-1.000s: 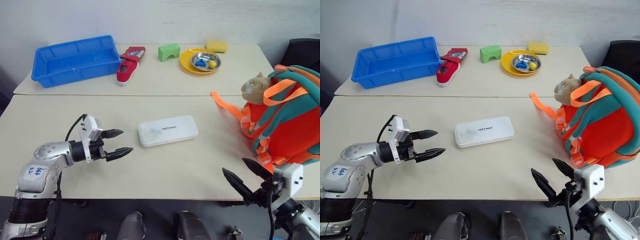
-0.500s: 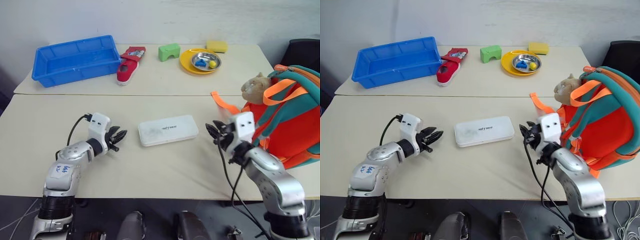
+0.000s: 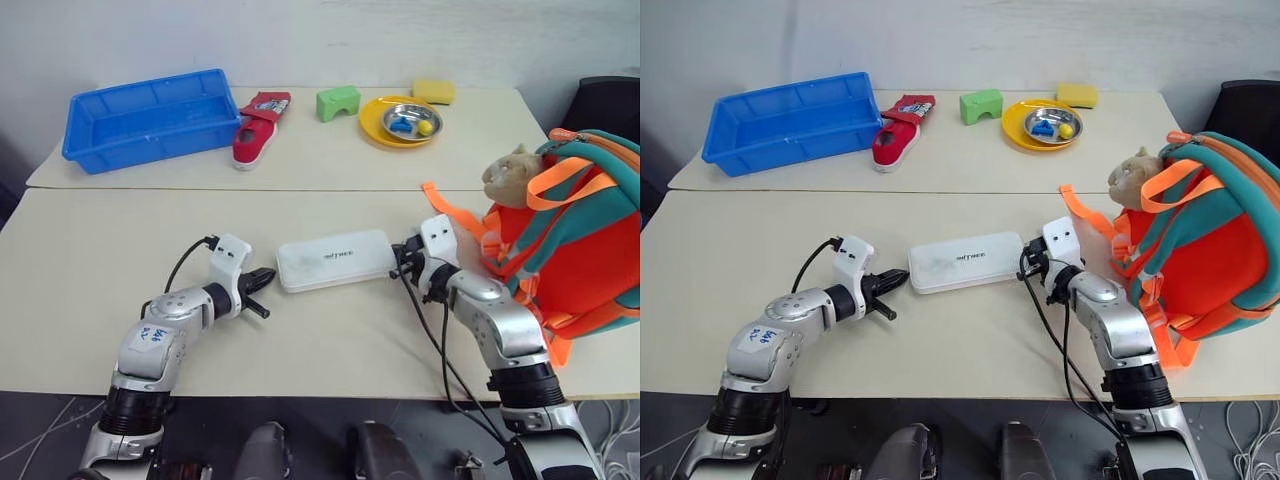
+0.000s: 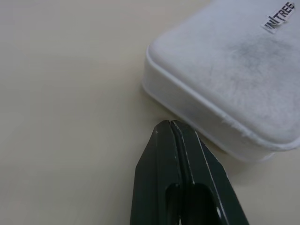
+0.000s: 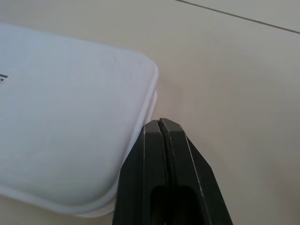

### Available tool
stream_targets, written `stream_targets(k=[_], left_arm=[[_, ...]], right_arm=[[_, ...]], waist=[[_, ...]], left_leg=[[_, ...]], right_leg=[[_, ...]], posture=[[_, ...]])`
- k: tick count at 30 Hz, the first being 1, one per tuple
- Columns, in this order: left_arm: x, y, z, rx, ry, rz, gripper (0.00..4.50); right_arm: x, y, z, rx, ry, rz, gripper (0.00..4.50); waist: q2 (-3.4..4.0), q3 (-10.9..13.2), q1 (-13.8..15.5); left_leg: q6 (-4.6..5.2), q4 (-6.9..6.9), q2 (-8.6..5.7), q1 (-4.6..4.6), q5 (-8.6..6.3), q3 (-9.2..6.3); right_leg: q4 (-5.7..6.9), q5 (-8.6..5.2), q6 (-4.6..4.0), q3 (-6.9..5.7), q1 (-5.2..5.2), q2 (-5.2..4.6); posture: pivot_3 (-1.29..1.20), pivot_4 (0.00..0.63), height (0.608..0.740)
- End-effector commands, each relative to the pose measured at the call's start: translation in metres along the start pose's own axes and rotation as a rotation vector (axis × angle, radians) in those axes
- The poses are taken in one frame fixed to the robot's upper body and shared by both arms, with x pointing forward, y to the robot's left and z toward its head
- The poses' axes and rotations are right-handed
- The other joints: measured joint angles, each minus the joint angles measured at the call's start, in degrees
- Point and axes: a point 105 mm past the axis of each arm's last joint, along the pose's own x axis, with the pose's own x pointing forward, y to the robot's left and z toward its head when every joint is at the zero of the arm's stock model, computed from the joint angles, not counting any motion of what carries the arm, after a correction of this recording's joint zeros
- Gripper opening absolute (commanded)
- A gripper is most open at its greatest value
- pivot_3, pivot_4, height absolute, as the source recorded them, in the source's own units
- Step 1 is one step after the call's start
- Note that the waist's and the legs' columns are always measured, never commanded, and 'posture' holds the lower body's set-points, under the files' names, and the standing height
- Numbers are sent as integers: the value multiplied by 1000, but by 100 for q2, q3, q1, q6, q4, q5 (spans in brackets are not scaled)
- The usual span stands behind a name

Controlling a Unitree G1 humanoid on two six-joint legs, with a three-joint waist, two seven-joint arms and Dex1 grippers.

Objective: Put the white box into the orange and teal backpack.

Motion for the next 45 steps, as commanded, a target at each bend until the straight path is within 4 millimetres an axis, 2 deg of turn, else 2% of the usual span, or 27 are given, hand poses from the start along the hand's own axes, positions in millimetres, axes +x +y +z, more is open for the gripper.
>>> stream_targets(k=[1, 5, 12, 16, 20, 22, 24, 26, 28, 31, 36, 45], left_arm=[[-3, 2, 11, 30, -43, -40, 15], [-2, 3, 12, 36, -52, -76, 15], [9, 22, 13, 39, -48, -81, 15], [15, 19, 17, 60, -60, -131, 15], [15, 27, 15, 67, -36, -132, 15], [11, 39, 9, -2, 12, -129, 392], [4, 50, 1, -166, 89, -156, 796], [-1, 53, -2, -302, 136, -197, 1431], [-3, 58, 5, -424, 123, -227, 2067], [-6, 51, 16, -593, 158, -328, 2983], [-3, 31, 18, -706, 271, -449, 4491], [29, -5, 10, -605, 391, -508, 4491]], right_arm=[[-9, 4, 10, -32, -39, 13, 0], [-18, 9, 12, -9, -57, 5, 0], [-30, 17, 7, 31, -62, -11, 0], [-34, 23, 3, 33, -44, 5, 0], [-37, 15, 2, 31, -39, -32, 0], [-39, 7, 3, 6, -36, -52, 0], [-41, -1, 3, -37, -25, -63, 0], [-41, -6, 4, -65, -18, -60, 0], [-39, -9, 6, -81, -18, -53, 0], [-35, -11, 8, -110, -15, -40, 0], [-27, -6, 10, -119, -20, -18, 0], [-21, 8, 10, -124, -29, 15, 0]], waist=[[0, 0, 0], [0, 0, 0], [0, 0, 3], [0, 0, 0], [0, 0, 3], [0, 0, 1], [0, 0, 2], [1, 0, -20], [0, 0, -29], [0, 0, -19], [0, 0, -7], [1, 0, 105]], left_leg=[[0, 0, 0, 0, 0, 0], [0, 0, 0, -4, 0, 0], [-1, 1, 1, -6, 2, -4], [-1, 1, 0, -10, 2, -4], [-1, 2, 0, -12, 2, -5], [0, 4, 0, -12, 2, -5], [0, 5, 0, -12, 3, -5], [1, 7, 0, -11, 2, -6], [1, 7, 0, -8, 2, -5], [1, 8, 0, -10, 3, -6], [0, 23, -1, -23, 4, -6], [10, 63, -7, -28, -2, -12]], right_leg=[[0, 0, 0, 0, 0, 0], [0, 0, 0, 0, -2, 0], [1, 0, 0, -8, -4, 0], [1, 0, 0, -9, -4, -1], [0, 0, 0, -10, -6, 0], [1, 0, 0, -10, -6, 0], [2, 0, 0, -10, -8, 0], [4, 0, 0, -11, -8, 1], [7, 0, 0, -10, -8, 4], [11, 0, 0, -13, -11, 5], [26, 0, 0, -13, -16, 3], [16, 0, 0, -16, 0, -7]], posture=[[0, 150, 740], [0, 150, 740], [0, 150, 740], [0, 150, 740], [0, 150, 740], [0, 150, 740], [0, 150, 740], [0, 150, 740], [0, 150, 740], [0, 150, 740], [0, 150, 740], [0, 150, 740]])
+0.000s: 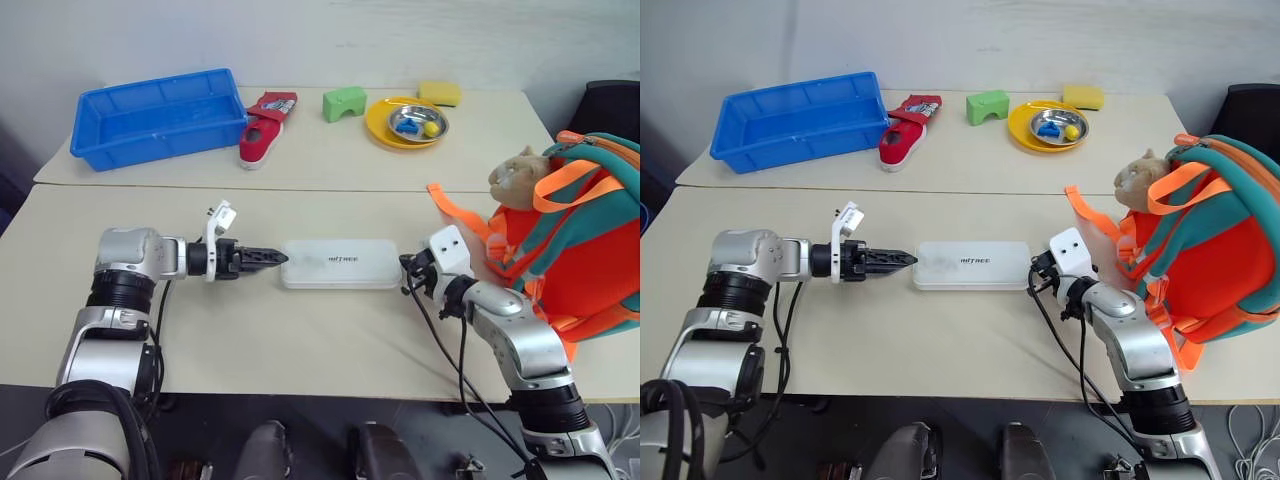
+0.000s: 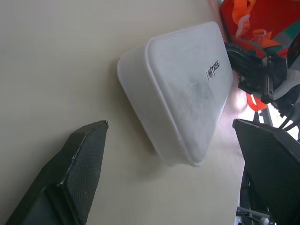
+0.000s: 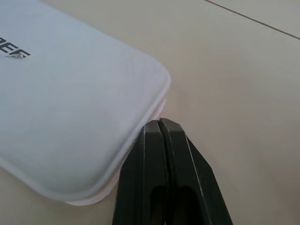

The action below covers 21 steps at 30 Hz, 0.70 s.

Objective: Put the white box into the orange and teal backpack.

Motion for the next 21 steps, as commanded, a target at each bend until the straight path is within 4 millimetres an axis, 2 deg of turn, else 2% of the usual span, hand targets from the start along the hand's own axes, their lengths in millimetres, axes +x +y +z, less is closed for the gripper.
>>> stream_targets(k=[1, 5, 8, 9, 10, 16, 19, 21], left_arm=[[26, 1, -19, -32, 99, -6, 4491], [45, -6, -21, -49, 120, -49, 4491], [50, -12, -15, -68, 99, -81, 4491], [49, -14, -12, -78, 83, -94, 4089], [49, -15, -9, -85, 73, -102, 3932], [35, -24, 1, -94, 31, -180, 2094], [30, -33, 3, -96, 20, -242, 1433], [27, -41, 2, -101, 15, -295, 1354]], right_arm=[[0, 7, 11, -23, -48, 13, 0], [-1, 8, 8, -20, -45, 13, 0], [-3, 7, 6, -21, -42, 6, 0], [-4, 5, 6, -21, -40, 2, 0], [-5, 5, 6, -21, -40, -1, 0], [-12, -2, 3, -24, -43, -32, 0], [-23, -5, 0, -25, -33, -65, 0], [-37, -6, -1, -10, -33, -92, 0]], waist=[[0, 0, 42], [0, -1, 89], [0, -1, 99], [0, -1, 96], [0, -1, 85], [-1, 0, 32], [-1, 0, 25], [0, 0, 34]], left_leg=[[0, 0, -1, 0, 0, 0], [1, 3, -3, 1, 0, -2], [3, 8, -7, 0, -1, -6], [5, 8, -9, 0, -2, -6], [5, 8, -9, 0, -2, -6], [0, 0, 0, -8, 1, -5], [-3, 0, 3, -8, 2, -5], [-4, -1, 2, -8, 2, -5]], right_leg=[[0, 0, 0, 0, 1, 0], [1, 0, 0, -3, 2, -2], [0, 0, 0, -10, 7, -6], [0, 0, 1, -10, 7, -7], [0, 1, 1, -10, 7, -6], [1, 1, 1, -9, -8, 5], [1, 1, 1, -9, -7, 7], [1, 1, 1, -8, -8, 6]], posture=[[0, 150, 740], [0, 150, 740], [0, 150, 740], [0, 150, 740], [0, 150, 740], [0, 150, 740], [0, 150, 740], [0, 150, 740]])
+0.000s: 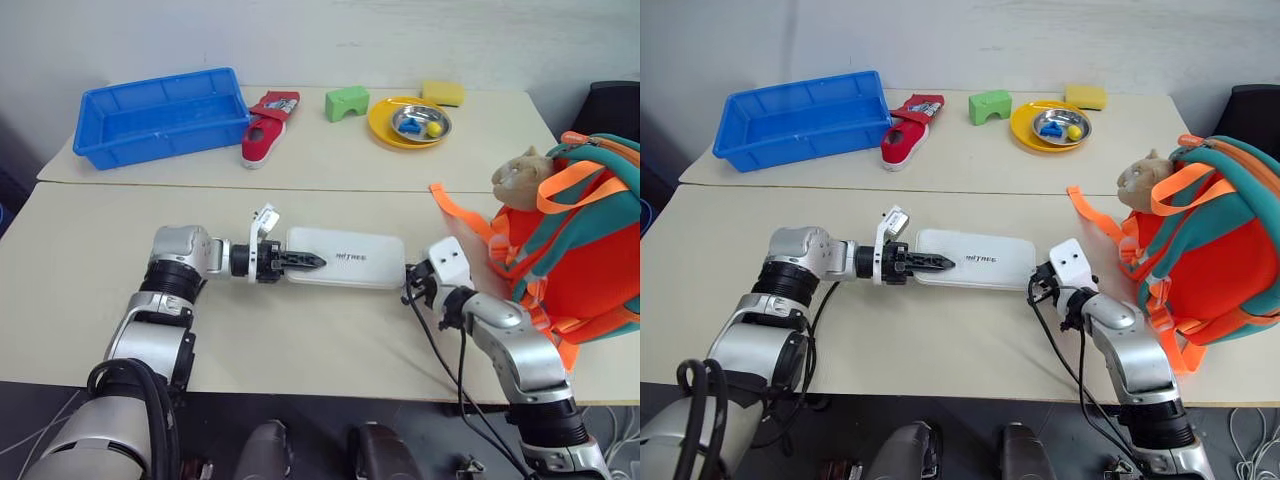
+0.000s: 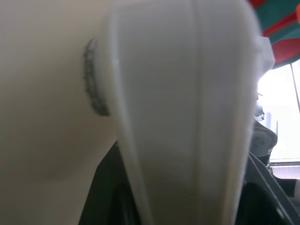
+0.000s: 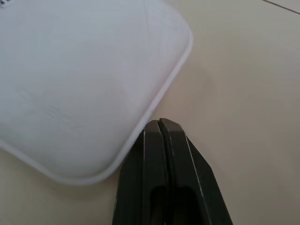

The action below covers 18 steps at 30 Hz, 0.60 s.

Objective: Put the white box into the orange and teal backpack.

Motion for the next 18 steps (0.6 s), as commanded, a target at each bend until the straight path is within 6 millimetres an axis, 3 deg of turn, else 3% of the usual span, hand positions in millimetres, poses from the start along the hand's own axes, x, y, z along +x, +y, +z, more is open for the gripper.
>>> stream_targets(k=[1, 4, 6, 11, 16, 18], left_arm=[[-7, -19, 1, 16, -14, -87, 1354], [-10, -32, -3, 8, -29, -157, 1354], [-11, -38, -3, 5, -47, -190, 1354], [-12, -53, 0, 57, -94, -236, 1354], [-13, -70, 5, 272, -129, -252, 1354], [-18, -77, 11, 279, -153, -277, 1354]], right_arm=[[-31, -11, 15, -1, -60, -80, 0], [-70, -10, 17, 68, -76, -133, 590], [-98, -3, 16, 106, -69, -157, 1235], [-142, -5, 11, 169, -51, -278, 2766], [-156, -28, 29, 210, -163, -446, 4390], [-154, -34, 35, 222, -180, -460, 4467]], waist=[[1, 0, 3], [4, 2, 20], [3, 2, 33], [2, 2, 32], [2, 1, -37], [2, 1, -55]], left_leg=[[-1, -6, 0, -1, 0, 0], [-2, -9, 3, -10, -1, -1], [-4, -7, 4, -14, -2, -5], [-6, -4, 1, -2, -2, -11], [-13, -12, 3, 13, 1, -10], [-16, -13, 4, 12, 2, -10]], right_leg=[[2, 0, 0, 2, -1, 0], [9, 0, 0, 2, -6, 1], [7, 0, 0, -2, -7, 2], [-7, 0, 0, -5, 9, -2], [-3, 0, 0, -3, 14, 0], [-4, 0, 0, -4, 11, 3]], posture=[[0, 150, 740], [0, 150, 740], [0, 150, 740], [0, 150, 740], [0, 150, 740], [0, 150, 740]])
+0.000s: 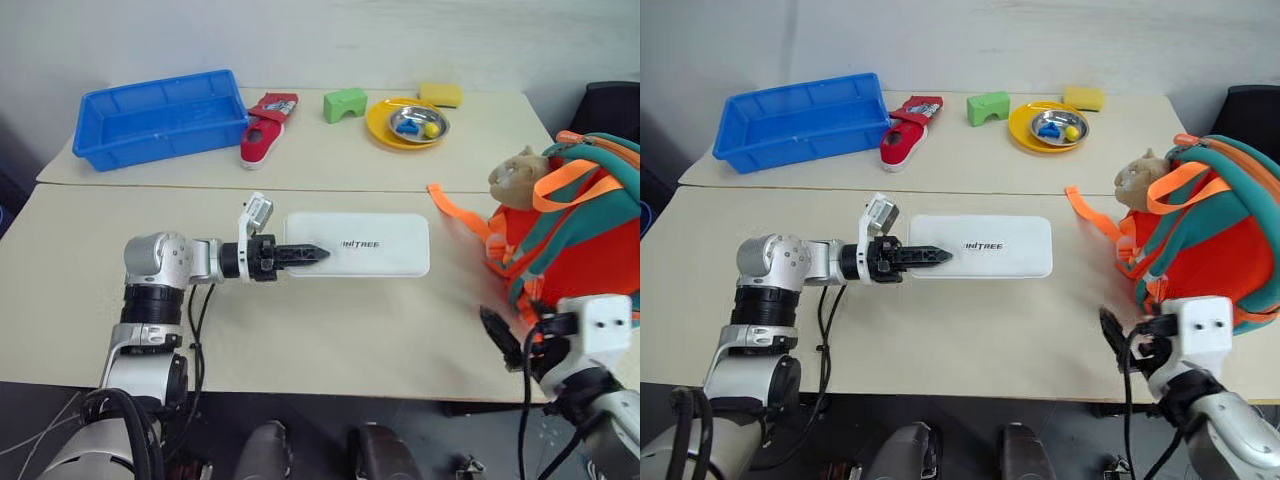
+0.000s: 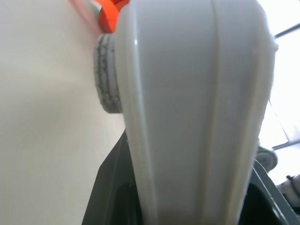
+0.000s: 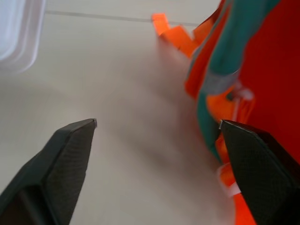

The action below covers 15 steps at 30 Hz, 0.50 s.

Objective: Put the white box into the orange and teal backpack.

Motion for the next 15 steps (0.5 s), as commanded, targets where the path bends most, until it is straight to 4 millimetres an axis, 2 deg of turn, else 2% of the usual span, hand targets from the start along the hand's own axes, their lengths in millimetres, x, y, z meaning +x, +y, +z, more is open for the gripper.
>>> stream_targets(k=[1, 5, 10, 13, 15], left_arm=[[-2, -25, 21, 95, -58, -89, 1354], [-5, -28, 31, 141, -82, -63, 1354], [-9, -26, 35, 184, -115, -7, 1354], [-15, -30, 39, 208, -140, -1, 1354], [-19, -35, 45, 221, -173, -2, 1354]], right_arm=[[4, -4, 19, 20, -71, -33, 4467], [29, -5, 25, 72, -82, 0, 4467], [66, -23, 28, 140, -149, -51, 4467], [77, -22, 26, 127, -187, -5, 3546], [82, -24, 33, 143, -231, 21, 2875]], waist=[[0, 0, -14], [0, 0, -41], [1, 0, -60], [1, 1, -57], [1, 1, -60]], left_leg=[[0, -1, 0, 1, 0, 0], [1, -1, -1, -4, 0, 0], [6, 1, -3, -4, 0, 5], [5, -4, -2, -13, 1, 6], [6, -4, -2, -15, 0, 8]], right_leg=[[0, 0, 0, 0, 0, 0], [-4, 0, 0, -1, -1, 0], [-6, 0, 0, 4, -3, -1], [-6, 0, 0, 3, -12, 3], [-2, 0, 1, 4, -12, 2]], posture=[[0, 150, 740], [0, 150, 740], [0, 150, 740], [0, 150, 740], [0, 150, 740]])
